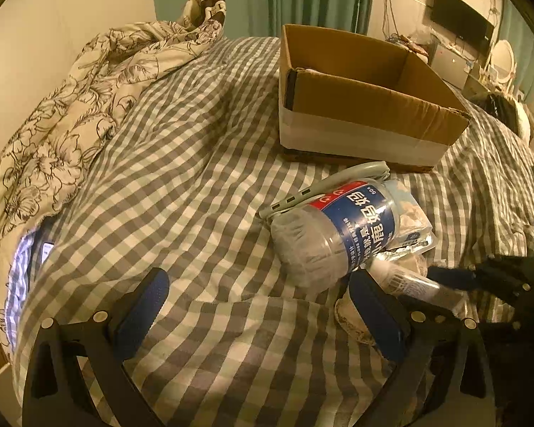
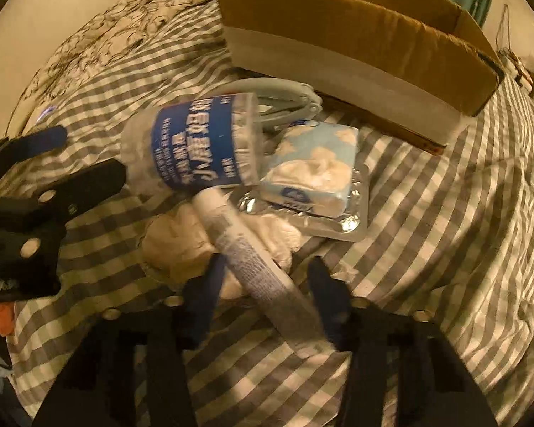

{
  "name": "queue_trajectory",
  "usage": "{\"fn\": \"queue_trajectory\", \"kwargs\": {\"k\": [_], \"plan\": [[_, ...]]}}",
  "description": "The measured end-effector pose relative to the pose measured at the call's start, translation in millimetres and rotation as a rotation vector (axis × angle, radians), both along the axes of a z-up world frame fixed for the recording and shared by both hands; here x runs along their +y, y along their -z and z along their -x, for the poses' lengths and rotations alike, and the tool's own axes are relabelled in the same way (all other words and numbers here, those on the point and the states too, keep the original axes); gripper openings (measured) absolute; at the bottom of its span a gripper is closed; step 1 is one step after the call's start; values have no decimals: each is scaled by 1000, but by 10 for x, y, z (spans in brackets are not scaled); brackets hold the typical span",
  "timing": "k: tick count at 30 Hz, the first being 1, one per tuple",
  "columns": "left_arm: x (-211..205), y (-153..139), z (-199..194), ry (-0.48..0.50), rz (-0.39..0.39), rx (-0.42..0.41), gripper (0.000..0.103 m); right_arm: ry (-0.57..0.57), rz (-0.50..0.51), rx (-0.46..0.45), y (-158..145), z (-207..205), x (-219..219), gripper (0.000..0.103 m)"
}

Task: Organize objects
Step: 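Grasp the white tube with the right tool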

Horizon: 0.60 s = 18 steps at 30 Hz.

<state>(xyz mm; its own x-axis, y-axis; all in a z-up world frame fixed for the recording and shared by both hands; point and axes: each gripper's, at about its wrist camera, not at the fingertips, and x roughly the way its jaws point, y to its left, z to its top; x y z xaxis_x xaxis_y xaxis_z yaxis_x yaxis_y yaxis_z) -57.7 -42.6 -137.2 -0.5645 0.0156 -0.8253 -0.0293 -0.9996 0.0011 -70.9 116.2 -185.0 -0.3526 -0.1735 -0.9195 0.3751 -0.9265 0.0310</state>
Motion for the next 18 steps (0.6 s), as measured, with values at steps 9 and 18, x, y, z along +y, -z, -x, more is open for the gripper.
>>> {"fn": "queue_trajectory", "kwargs": {"k": [9, 18], "plan": [[133, -52, -75, 17, 37, 6, 103, 75, 22, 106, -514, -292, 300, 17], [652, -36, -98, 147, 40, -8, 96, 236, 72, 145, -689, -250, 794, 16]]}}
